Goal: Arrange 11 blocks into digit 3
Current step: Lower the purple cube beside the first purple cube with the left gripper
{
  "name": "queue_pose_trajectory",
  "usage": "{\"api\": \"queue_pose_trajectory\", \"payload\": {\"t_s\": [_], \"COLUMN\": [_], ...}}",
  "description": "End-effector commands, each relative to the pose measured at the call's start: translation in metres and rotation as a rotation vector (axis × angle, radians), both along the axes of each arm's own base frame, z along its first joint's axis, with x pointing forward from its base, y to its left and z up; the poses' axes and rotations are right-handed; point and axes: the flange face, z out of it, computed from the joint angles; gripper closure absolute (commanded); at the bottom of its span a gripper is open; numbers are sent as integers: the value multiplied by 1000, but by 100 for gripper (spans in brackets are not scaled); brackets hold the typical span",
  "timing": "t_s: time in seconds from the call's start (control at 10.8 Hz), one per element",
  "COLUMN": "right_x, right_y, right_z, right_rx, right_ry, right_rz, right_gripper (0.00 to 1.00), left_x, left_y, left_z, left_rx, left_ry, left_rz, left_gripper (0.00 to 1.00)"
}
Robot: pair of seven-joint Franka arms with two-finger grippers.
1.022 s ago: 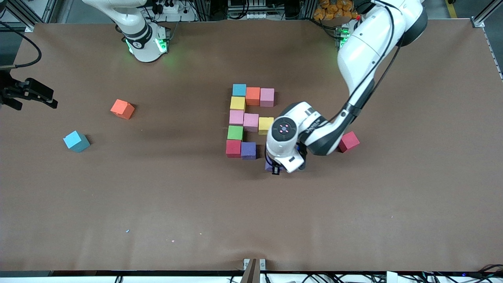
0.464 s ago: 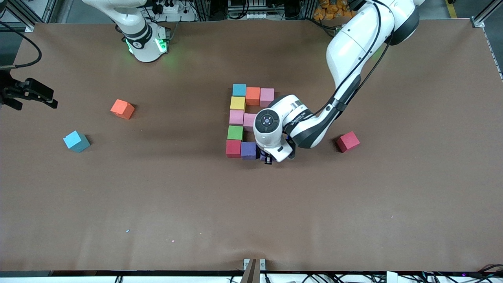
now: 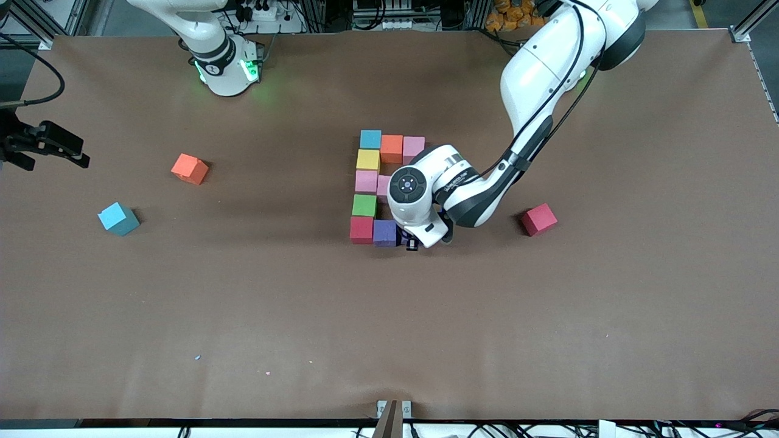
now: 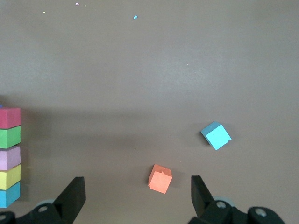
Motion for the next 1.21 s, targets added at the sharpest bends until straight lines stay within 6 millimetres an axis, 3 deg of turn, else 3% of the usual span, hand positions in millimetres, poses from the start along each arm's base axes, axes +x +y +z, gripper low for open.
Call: {"api": "queue_pose_trajectory", "payload": {"t_s": [0.0,1.11], "right_x": [-1,-2], "right_y": [0,1], "right_z": [1,-1], "right_rx": [12,12], "right_ry": [-3,1], "right_rz": [-13,-11], "right_gripper": [0,0], "left_x": [0,0], "left_y": [0,-8], "left_z": [-5,-14], "left_rx": [4,-25], "left_ry": [14,-3], "left_rz": [26,29], "left_gripper": [100,100]}}
